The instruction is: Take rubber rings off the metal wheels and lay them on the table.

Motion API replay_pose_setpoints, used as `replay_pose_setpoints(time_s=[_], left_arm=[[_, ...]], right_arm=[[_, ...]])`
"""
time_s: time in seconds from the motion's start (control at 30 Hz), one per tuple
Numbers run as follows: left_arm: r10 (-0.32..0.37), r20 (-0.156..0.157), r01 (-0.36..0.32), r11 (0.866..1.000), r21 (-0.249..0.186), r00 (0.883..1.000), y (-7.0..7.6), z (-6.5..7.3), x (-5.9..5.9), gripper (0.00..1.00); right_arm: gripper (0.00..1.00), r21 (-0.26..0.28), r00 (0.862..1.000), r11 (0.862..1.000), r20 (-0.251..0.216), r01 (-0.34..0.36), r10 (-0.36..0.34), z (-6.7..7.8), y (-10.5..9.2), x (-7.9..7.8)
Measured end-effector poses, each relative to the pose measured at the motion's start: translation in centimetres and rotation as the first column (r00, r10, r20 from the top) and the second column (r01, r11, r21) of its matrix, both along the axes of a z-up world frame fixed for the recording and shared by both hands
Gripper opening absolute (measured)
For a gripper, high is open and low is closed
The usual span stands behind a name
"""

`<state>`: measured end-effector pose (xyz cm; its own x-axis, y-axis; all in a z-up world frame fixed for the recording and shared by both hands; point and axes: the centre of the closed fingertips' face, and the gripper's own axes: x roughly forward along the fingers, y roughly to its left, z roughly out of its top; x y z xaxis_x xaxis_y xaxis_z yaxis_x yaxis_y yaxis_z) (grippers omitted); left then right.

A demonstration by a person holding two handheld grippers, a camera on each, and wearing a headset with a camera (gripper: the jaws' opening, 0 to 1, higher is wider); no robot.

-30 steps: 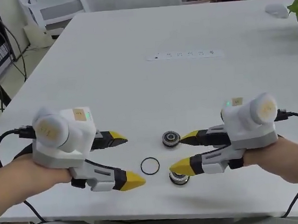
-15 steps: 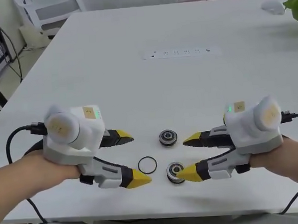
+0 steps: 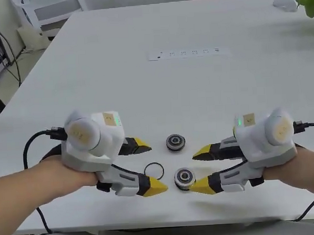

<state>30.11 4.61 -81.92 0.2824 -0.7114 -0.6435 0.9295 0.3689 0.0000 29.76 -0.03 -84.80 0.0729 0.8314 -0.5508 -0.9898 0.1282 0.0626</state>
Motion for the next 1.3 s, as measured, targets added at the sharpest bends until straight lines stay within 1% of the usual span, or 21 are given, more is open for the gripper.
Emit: replay_pose_setpoints(time_s=[0.27, 0.7, 0.97, 1.3], left_arm=[[-0.028, -0.005, 0.028, 1.000, 0.004, 1.000, -1.1, -0.5, 0.0, 0.53], [-0.056, -0.015, 0.057, 0.998, 0.009, 0.998, -2.2, -1.5, -0.1, 0.43], [-0.069, -0.030, 0.069, 0.998, 0.011, 0.997, -2.8, -2.1, -0.2, 0.36], [-0.078, -0.029, 0.078, 0.997, 0.002, 0.997, -3.5, -2.5, 0.0, 0.27]], right_arm=[[0.34, -0.015, 1.000, 1.000, 0.000, -0.005, 0.005, -0.8, -0.2, 0.0], [0.27, -0.015, 1.000, 1.000, -0.007, -0.017, 0.017, -1.2, 0.0, 0.0], [0.23, -0.018, 1.000, 1.000, -0.015, -0.017, 0.016, -1.4, -0.2, -0.1], [0.17, -0.017, 1.000, 1.000, -0.024, -0.017, 0.016, -1.8, -0.4, -0.3]])
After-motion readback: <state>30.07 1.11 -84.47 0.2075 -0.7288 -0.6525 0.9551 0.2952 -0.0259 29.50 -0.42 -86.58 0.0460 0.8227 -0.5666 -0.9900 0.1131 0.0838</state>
